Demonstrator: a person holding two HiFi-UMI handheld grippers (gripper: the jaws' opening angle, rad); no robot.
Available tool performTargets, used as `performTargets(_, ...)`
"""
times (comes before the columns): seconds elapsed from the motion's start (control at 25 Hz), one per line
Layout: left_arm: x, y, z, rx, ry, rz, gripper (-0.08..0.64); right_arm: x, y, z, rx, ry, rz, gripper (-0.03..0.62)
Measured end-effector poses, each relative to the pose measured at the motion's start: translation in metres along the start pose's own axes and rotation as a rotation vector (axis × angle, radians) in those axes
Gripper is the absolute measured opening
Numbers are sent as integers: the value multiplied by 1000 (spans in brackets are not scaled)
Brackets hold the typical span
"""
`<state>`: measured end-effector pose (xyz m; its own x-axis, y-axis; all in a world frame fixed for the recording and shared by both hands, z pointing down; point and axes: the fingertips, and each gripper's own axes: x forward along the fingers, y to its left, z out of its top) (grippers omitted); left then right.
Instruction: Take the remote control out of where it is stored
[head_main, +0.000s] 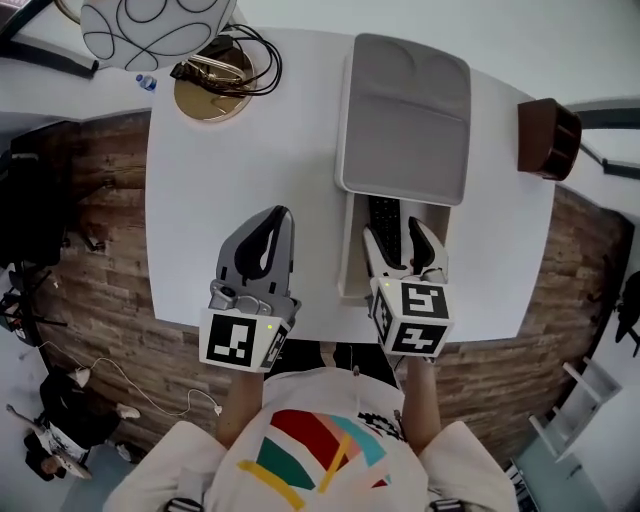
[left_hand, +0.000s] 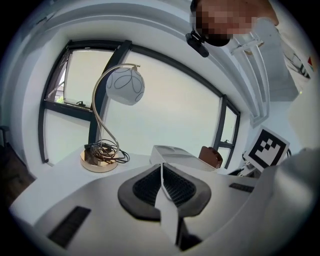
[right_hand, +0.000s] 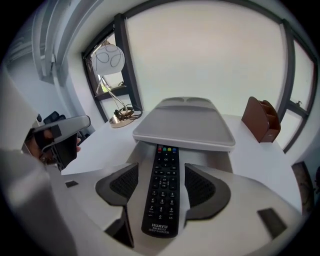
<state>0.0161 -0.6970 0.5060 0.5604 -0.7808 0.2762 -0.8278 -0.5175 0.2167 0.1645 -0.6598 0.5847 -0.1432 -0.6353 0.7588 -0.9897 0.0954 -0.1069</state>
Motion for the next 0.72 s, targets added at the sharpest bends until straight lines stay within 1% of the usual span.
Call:
performTargets(0.08, 3, 2, -7, 0, 18, -3, 21, 10, 0, -7, -9, 36, -22, 288)
performTargets(0.2, 9, -1, -13, 3, 32, -31, 21, 21, -1, -12, -19, 71, -46, 288)
performTargets(0.32, 15, -2, -18, -12, 40, -46, 21, 29, -2, -15, 16, 103, -47, 288)
performTargets(0.44, 20, -2, -20, -31, 44, -60, 21, 35, -3, -23, 41, 163, -40, 288)
performTargets(0.56, 24, -2, -18, -42, 35, -75, 21, 39, -4, -26, 11, 208, -44, 288)
performTargets(0.72, 30, -5, -23, -61, 45, -100, 21, 40, -4, -25, -6, 217, -56, 288)
